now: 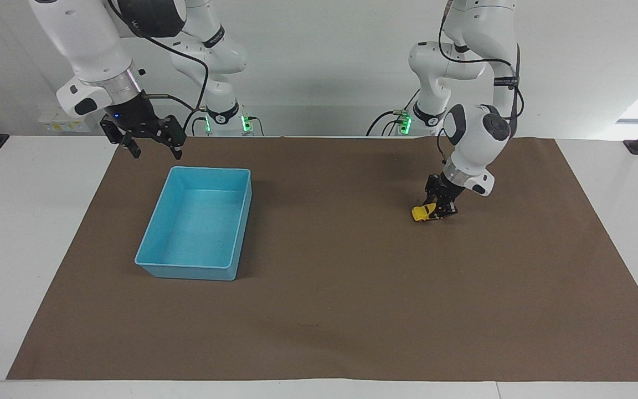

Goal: Wind up and store yellow beetle car
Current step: 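Release the car so it rolls toward the blue bin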

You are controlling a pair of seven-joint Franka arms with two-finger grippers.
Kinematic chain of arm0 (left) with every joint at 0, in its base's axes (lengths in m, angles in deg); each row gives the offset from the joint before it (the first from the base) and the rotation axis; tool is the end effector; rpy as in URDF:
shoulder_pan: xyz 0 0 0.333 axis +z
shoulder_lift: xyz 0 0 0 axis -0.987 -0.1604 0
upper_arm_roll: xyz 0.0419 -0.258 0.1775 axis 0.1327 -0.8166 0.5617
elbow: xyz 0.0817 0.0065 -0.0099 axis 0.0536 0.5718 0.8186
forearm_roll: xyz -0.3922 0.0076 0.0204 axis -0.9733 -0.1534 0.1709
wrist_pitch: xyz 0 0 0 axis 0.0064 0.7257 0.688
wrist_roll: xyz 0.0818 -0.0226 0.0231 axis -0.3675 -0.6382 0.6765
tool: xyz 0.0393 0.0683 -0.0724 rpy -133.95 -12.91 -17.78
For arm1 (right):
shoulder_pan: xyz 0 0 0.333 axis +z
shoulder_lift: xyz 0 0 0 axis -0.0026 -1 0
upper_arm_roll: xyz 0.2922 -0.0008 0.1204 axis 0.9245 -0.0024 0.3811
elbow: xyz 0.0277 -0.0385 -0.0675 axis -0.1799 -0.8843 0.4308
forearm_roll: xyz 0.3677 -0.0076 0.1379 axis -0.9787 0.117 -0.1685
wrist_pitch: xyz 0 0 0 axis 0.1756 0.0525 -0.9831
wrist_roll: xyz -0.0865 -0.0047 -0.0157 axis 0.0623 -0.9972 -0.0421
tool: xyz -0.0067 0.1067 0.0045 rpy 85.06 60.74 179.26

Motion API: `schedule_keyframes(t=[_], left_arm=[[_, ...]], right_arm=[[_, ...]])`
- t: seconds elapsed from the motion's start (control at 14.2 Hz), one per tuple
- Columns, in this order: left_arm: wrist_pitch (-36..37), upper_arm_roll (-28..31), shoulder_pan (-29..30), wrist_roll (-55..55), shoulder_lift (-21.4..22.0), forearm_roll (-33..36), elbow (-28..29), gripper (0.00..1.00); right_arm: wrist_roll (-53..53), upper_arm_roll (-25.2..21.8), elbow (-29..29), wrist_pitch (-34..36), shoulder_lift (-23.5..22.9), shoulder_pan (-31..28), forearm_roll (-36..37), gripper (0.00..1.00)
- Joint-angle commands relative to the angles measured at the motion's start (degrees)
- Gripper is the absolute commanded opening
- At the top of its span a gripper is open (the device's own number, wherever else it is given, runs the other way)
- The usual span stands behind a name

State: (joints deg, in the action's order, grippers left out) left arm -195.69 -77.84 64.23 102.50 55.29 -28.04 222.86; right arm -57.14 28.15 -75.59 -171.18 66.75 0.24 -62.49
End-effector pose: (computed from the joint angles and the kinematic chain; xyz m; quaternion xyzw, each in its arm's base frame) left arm 0.4803 -0.1083 0.3101 0.6473 0.7566 -0.0662 0.0639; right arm 0.5608 0.0093 0.6195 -0.9983 0.0538 -0.0016 0.0228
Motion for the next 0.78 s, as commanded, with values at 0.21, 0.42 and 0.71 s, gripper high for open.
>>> schedule_keyframes(t=[0.21, 0.42, 0.71], left_arm=[[12.96, 0.03, 1.86, -1.28, -0.96, -0.03, -8.31, 1.00], [17.73, 0.03, 1.86, -0.75, -0.70, -0.03, -11.93, 1.00], [17.04, 0.03, 3.00, -0.66, -0.79, 0.94, -12.11, 1.00]], right_arm=[[1.49, 0.50, -0.81, -0.50, 0.59, -0.53, -0.22, 1.00], [1.49, 0.50, -0.81, -0.50, 0.59, -0.53, -0.22, 1.00], [1.49, 0.50, -0.81, -0.50, 0.59, -0.53, -0.22, 1.00]])
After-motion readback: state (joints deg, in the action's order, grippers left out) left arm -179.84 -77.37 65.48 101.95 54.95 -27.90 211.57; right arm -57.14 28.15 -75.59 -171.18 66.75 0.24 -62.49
